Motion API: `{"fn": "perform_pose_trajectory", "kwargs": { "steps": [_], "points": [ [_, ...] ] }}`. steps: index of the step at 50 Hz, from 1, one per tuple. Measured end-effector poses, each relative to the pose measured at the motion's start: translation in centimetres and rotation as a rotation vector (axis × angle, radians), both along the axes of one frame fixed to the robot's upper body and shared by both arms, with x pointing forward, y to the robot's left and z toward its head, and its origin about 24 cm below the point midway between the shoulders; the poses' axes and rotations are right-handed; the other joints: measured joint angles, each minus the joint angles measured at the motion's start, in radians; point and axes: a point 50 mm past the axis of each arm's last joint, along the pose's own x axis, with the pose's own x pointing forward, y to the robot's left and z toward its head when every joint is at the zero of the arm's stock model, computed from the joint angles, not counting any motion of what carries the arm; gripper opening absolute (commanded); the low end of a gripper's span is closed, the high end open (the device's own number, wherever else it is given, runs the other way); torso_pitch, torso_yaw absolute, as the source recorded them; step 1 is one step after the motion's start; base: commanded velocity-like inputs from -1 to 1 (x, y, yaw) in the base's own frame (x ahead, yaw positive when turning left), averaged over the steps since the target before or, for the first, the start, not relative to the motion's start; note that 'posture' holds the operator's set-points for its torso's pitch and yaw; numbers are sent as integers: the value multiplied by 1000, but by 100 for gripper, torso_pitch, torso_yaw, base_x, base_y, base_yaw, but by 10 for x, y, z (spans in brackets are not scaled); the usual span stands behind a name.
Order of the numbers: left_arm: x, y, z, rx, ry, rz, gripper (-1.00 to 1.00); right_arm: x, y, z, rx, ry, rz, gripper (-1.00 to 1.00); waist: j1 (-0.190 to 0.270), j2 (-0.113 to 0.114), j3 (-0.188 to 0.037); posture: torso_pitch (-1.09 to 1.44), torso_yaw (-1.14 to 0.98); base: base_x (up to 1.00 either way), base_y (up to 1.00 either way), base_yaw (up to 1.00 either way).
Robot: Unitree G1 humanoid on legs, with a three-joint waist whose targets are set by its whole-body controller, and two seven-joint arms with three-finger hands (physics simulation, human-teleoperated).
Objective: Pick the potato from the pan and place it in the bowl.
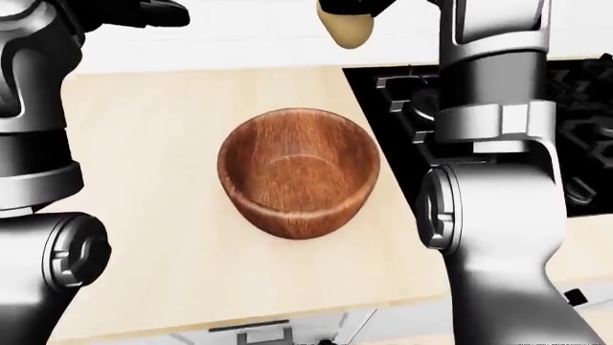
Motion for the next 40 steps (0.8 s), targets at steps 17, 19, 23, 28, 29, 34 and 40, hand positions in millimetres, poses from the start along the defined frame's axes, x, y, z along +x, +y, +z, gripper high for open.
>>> {"fn": "perform_pose_trajectory", "kwargs": {
  "steps": [17, 19, 23, 28, 29, 34, 40],
  "points": [
    [2, 7, 1, 8, 1, 17, 100, -1, 50, 5, -197, 40, 158, -100, -8, 41, -23, 0, 0, 0, 0, 0],
    [3, 8, -1, 7, 9, 20, 100, -3, 55, 5, -233, 42, 183, -100, -9, 39, -23, 0, 0, 0, 0, 0],
    [4, 10, -2, 3, 10, 26, 100, -10, 68, 0, -294, 40, 249, -100, -8, 37, -23, 0, 0, 0, 0, 0],
    [2, 8, 2, 9, -5, 19, 100, -17, 84, -11, -387, 62, 312, -100, -2, 37, -25, 0, 0, 0, 0, 0],
    [2, 8, 2, 9, -7, 18, 100, -18, 86, -13, -401, 70, 321, -100, -1, 38, -25, 0, 0, 0, 0, 0],
    [3, 8, 1, 8, 0, 18, 100, -17, 83, -21, -460, 103, 306, -100, 1, 40, -27, 0, 0, 0, 0, 0],
    [3, 7, -1, 10, 5, 14, 100, -17, 82, -29, -515, 122, 288, -100, -2, 49, -29, 0, 0, 0, 0, 0]
  ]
}}
